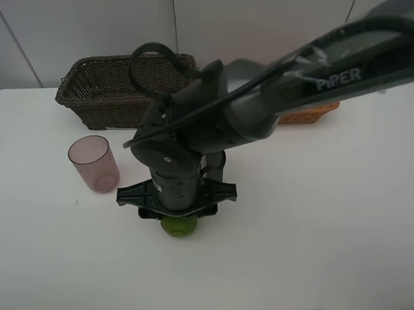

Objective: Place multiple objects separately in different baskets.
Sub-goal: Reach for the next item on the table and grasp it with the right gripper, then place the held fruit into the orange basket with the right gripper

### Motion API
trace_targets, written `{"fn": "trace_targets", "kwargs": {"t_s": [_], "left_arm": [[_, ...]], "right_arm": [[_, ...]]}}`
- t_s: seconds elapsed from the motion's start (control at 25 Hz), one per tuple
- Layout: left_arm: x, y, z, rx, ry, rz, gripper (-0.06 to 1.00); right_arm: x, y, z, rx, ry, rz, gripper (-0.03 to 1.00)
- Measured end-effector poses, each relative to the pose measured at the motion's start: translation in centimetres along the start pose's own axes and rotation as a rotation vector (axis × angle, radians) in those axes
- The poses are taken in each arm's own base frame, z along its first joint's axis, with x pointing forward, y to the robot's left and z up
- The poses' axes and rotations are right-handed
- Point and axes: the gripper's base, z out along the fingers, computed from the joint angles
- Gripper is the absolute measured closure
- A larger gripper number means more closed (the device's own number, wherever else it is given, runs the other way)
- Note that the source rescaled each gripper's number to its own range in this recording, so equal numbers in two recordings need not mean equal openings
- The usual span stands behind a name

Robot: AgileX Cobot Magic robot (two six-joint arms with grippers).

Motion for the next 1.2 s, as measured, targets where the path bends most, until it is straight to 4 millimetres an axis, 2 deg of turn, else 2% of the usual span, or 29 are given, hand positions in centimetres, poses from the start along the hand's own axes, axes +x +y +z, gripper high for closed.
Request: {"fn": "trace_targets", "kwargs": {"t_s": [1.0, 1.2], "left_arm": [[0.0, 0.0, 0.0, 0.000, 0.000, 0.000, 0.02], [0.0, 0.0, 0.0, 0.000, 0.000, 0.000, 0.02]], "right_arm": [[0.1, -0.2, -0.1, 0.023, 0.018, 0.013, 0.41], [-0.2, -0.3, -1.6, -0.010, 0.003, 0.024, 0.41]]}}
